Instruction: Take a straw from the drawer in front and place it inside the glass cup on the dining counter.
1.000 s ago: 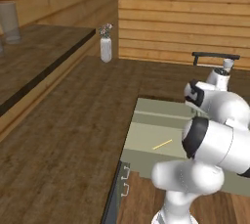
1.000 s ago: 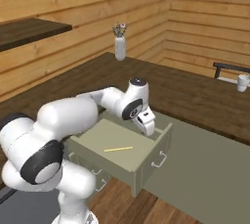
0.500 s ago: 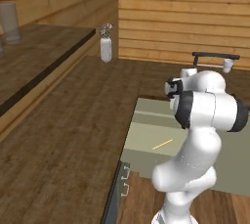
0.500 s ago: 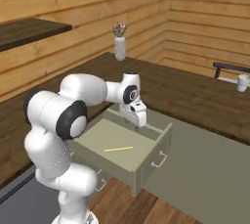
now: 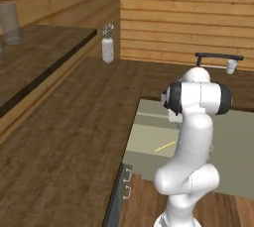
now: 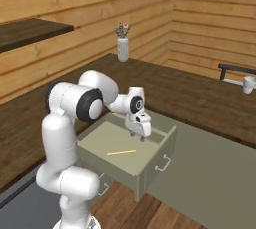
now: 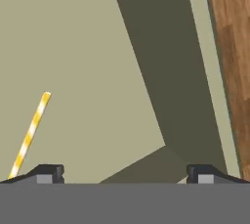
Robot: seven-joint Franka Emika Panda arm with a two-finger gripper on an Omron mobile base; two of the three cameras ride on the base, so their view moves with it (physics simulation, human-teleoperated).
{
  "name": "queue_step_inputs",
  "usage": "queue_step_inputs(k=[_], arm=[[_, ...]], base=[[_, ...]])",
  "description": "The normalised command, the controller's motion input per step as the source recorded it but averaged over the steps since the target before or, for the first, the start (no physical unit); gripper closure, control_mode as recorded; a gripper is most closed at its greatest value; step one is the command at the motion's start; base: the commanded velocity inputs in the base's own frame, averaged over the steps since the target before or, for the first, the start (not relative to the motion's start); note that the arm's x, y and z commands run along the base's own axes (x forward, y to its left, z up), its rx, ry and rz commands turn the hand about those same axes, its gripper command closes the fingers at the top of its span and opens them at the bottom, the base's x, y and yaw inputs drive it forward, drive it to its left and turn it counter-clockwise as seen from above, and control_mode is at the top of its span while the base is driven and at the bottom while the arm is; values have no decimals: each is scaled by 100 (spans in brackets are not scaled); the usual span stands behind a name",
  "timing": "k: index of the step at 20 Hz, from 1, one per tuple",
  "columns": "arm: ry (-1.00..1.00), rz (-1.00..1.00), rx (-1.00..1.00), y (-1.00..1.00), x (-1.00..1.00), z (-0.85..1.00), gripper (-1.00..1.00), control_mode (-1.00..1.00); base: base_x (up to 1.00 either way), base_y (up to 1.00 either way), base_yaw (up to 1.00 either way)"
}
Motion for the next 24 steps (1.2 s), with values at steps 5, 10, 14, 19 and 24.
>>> queue_step_inputs(k=[5, 10, 14, 19, 24], arm=[[-15, 22, 0, -22, -1, -66, -100, -100], [-23, 31, 0, -28, 0, -44, -100, -100], [-16, 28, 0, -22, 0, -38, -100, -100], [-5, 21, -1, -36, 0, -37, -100, -100], [0, 12, -8, -64, -12, -13, -100, -100]], base=[[0, 0, 0], [0, 0, 0], [0, 0, 0], [0, 0, 0], [0, 0, 0]])
